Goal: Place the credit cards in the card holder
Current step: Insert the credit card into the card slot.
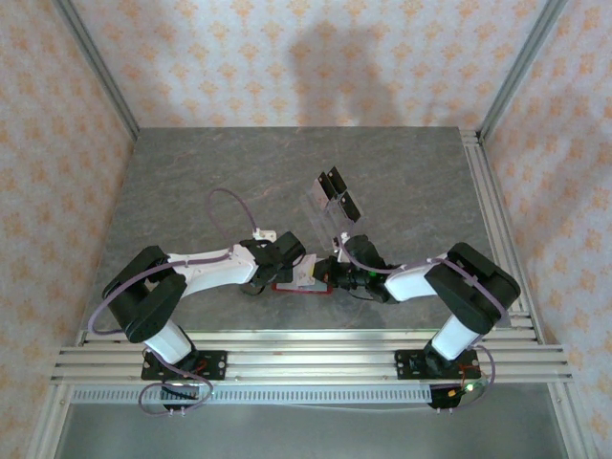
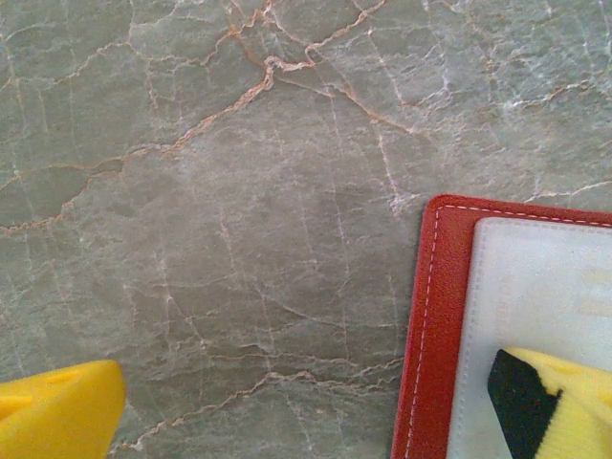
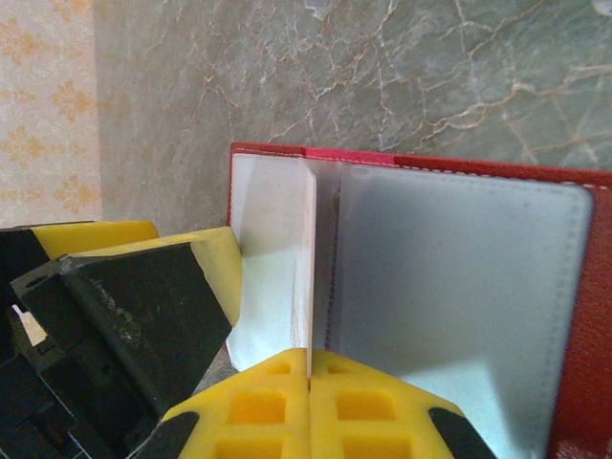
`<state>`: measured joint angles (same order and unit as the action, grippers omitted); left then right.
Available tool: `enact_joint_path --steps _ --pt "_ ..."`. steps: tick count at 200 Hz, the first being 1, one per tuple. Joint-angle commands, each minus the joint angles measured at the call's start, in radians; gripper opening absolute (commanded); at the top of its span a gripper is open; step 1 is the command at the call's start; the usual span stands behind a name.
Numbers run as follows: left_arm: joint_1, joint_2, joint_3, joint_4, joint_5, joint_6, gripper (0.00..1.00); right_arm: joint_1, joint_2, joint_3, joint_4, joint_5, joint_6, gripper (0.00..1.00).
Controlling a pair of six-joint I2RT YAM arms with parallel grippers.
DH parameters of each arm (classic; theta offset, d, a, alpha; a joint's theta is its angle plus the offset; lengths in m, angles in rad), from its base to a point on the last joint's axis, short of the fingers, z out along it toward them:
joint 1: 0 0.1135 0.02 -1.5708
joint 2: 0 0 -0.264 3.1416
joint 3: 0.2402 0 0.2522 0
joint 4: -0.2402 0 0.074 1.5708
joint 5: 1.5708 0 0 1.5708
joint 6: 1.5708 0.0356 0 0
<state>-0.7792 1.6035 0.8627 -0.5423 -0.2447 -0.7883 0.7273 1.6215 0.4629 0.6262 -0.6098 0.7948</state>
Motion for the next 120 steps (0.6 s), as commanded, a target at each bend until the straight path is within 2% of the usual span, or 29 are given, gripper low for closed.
enact_joint_path --steps 1,120 --pt "-0.009 0.001 -0.011 -0.074 -0.029 -0.011 1.0 -0.003 0.002 -0.025 0.029 0.007 0.006 0.0" --pt "-0.009 0.0 -0.008 -0.077 -0.031 -0.006 1.0 -0.003 0.041 -0.052 0.106 -0.01 0.025 0.0"
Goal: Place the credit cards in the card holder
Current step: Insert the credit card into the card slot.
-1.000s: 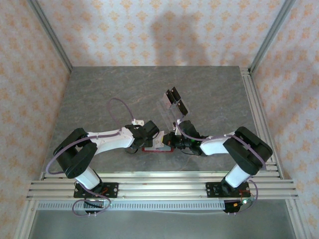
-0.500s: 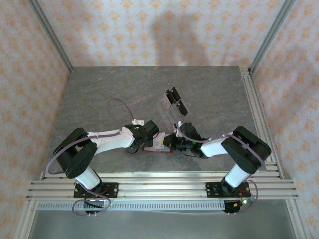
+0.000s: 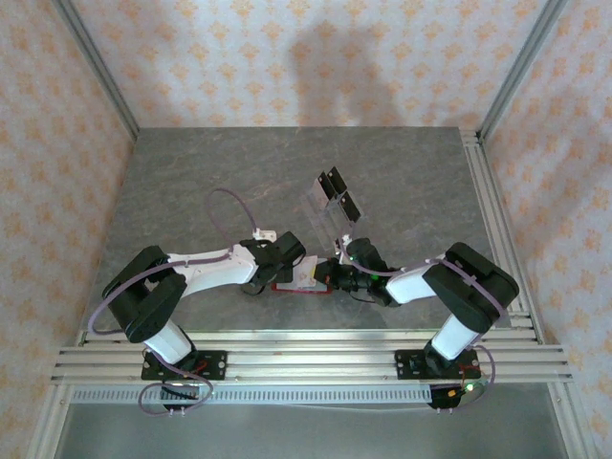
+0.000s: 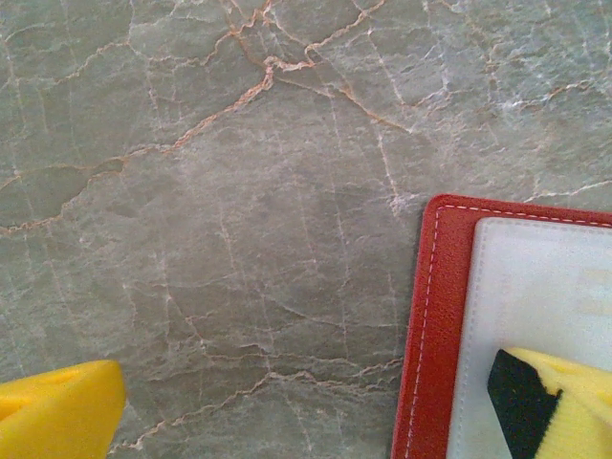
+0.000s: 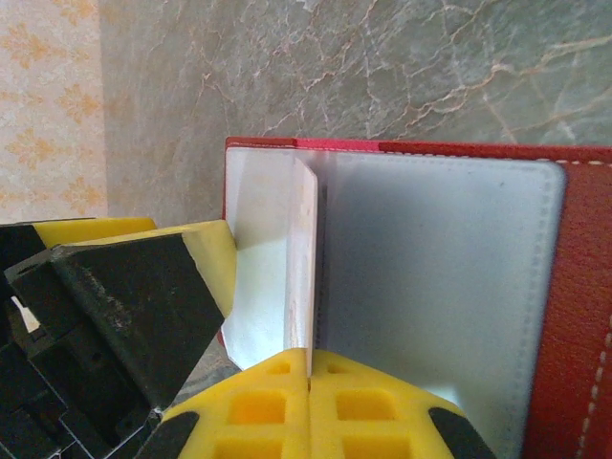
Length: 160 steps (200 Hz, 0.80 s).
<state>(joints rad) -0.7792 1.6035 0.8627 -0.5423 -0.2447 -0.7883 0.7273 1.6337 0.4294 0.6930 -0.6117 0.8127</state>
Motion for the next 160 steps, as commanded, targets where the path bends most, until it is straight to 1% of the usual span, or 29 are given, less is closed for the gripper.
enact_joint_path --steps 1,60,110,160 --pt "-0.009 0.001 -0.008 -0.077 -0.032 -0.006 1.0 -0.003 0.029 -0.019 0.04 -0.009 0.007 0.0" --pt "-0.009 0.002 -0.008 -0.075 -0.031 -0.007 1.0 -0.003 0.073 -0.029 0.117 -0.023 0.036 0.0" --pt "-0.009 0.005 -0.008 -0.074 -0.031 -0.006 1.0 -0.003 0.08 -0.042 0.139 -0.022 0.041 0.0" --pt "-0.009 0.007 -0.008 -0.071 -0.03 -0.007 1.0 -0.002 0.118 -0.037 0.177 -0.032 0.055 0.0"
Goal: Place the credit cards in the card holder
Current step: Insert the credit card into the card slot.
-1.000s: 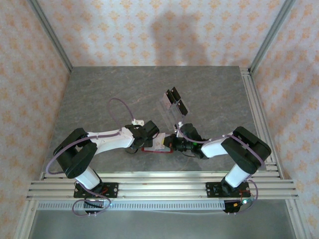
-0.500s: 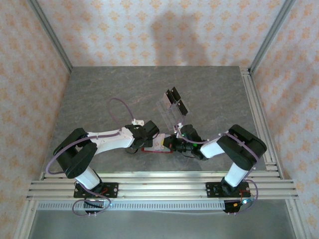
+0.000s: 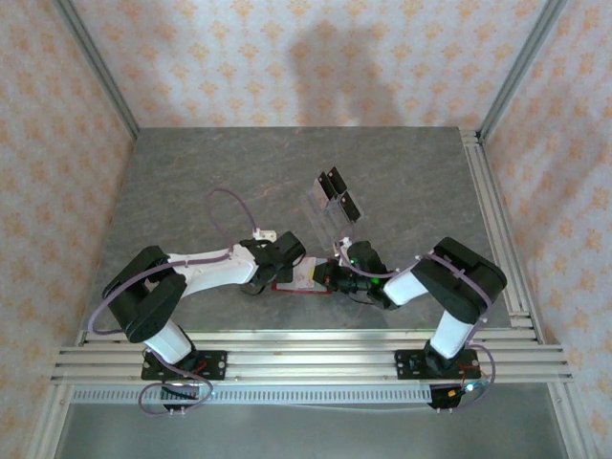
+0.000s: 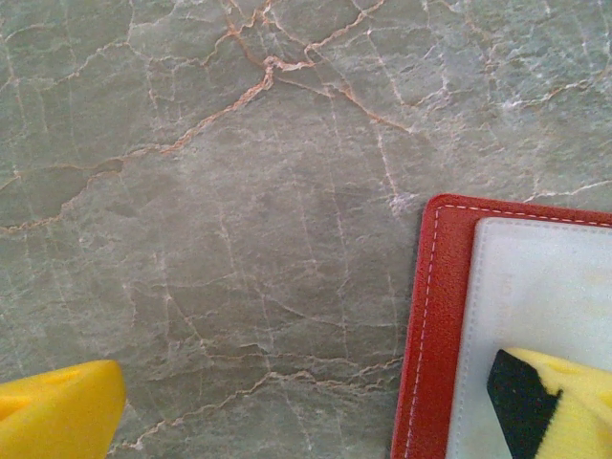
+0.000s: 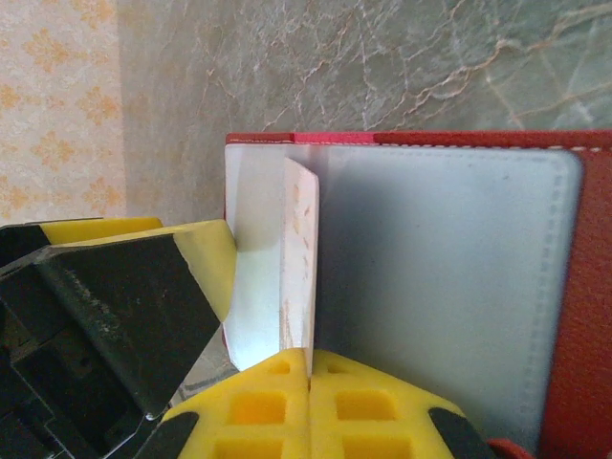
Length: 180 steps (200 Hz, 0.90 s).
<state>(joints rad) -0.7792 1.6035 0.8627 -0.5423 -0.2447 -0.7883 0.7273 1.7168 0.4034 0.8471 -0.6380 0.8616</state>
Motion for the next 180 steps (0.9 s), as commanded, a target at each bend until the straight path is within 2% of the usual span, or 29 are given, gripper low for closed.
enact_joint_path --steps 1,131,163,180 --pt "-0.009 0.007 -0.009 -0.073 -0.03 -0.007 1.0 -0.002 0.035 -0.011 0.025 -0.006 0.007 0.0" --pt "-0.01 -0.005 -0.016 -0.071 -0.027 -0.014 1.0 0.044 0.098 0.045 0.036 -0.004 0.036 0.0" --pt "-0.009 -0.039 -0.012 -0.09 -0.045 -0.036 1.0 0.043 0.027 0.046 -0.052 0.012 0.025 0.28" --pt "-0.006 -0.071 -0.005 -0.113 -0.067 -0.052 1.0 0.041 -0.03 0.063 -0.162 0.022 -0.002 0.39"
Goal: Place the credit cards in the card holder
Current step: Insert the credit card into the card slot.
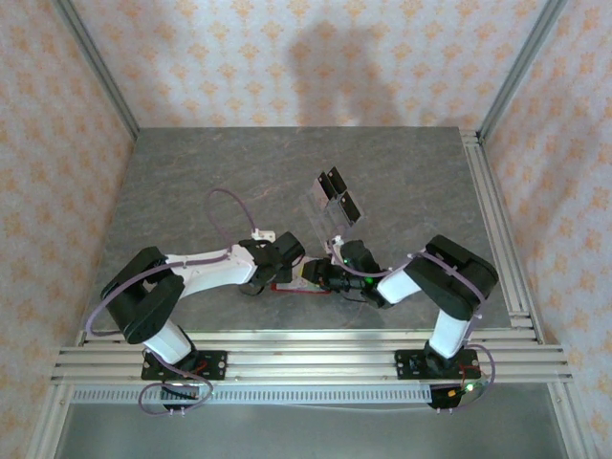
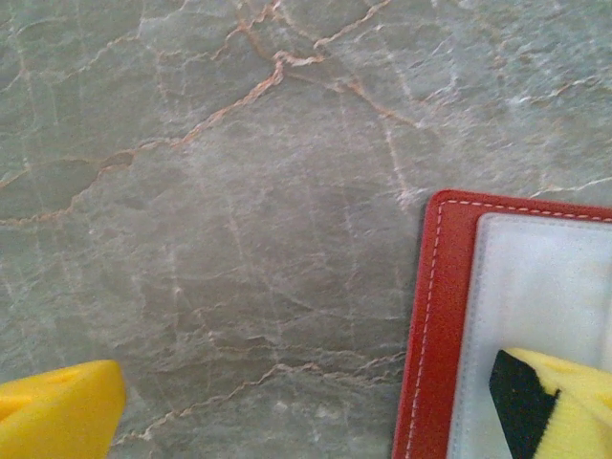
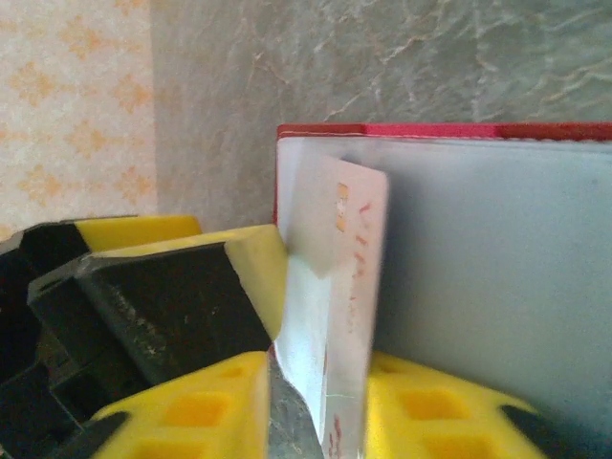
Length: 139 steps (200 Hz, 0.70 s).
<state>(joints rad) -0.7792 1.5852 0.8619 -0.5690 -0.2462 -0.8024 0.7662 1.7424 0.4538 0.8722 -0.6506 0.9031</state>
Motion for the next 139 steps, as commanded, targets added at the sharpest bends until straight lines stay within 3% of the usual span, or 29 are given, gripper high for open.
enact_joint_path --steps 1,34,80,92,127,139 --pt "-0.005 -0.054 -0.004 -0.087 -0.067 -0.039 1.0 0.002 -0.059 0.014 -0.194 0.036 -0.046 0.4" --pt "0.033 -0.129 0.005 -0.127 -0.081 -0.05 1.0 -0.005 -0.152 0.081 -0.46 0.069 -0.129 0.55" --pt "0.095 -0.177 -0.03 -0.137 -0.064 -0.013 1.0 -0.01 -0.217 0.204 -0.776 0.118 -0.233 0.56" --pt "0.1 -0.183 -0.048 -0.122 -0.055 -0.002 1.0 -0.01 -0.221 0.241 -0.853 0.14 -0.261 0.49" --pt "0.1 -0.187 -0.093 -0.088 -0.035 0.013 1.0 -0.01 -0.181 0.359 -1.057 0.183 -0.339 0.14" --pt "0.1 -0.187 -0.105 -0.076 -0.025 0.017 1.0 -0.01 -0.161 0.384 -1.086 0.186 -0.354 0.07"
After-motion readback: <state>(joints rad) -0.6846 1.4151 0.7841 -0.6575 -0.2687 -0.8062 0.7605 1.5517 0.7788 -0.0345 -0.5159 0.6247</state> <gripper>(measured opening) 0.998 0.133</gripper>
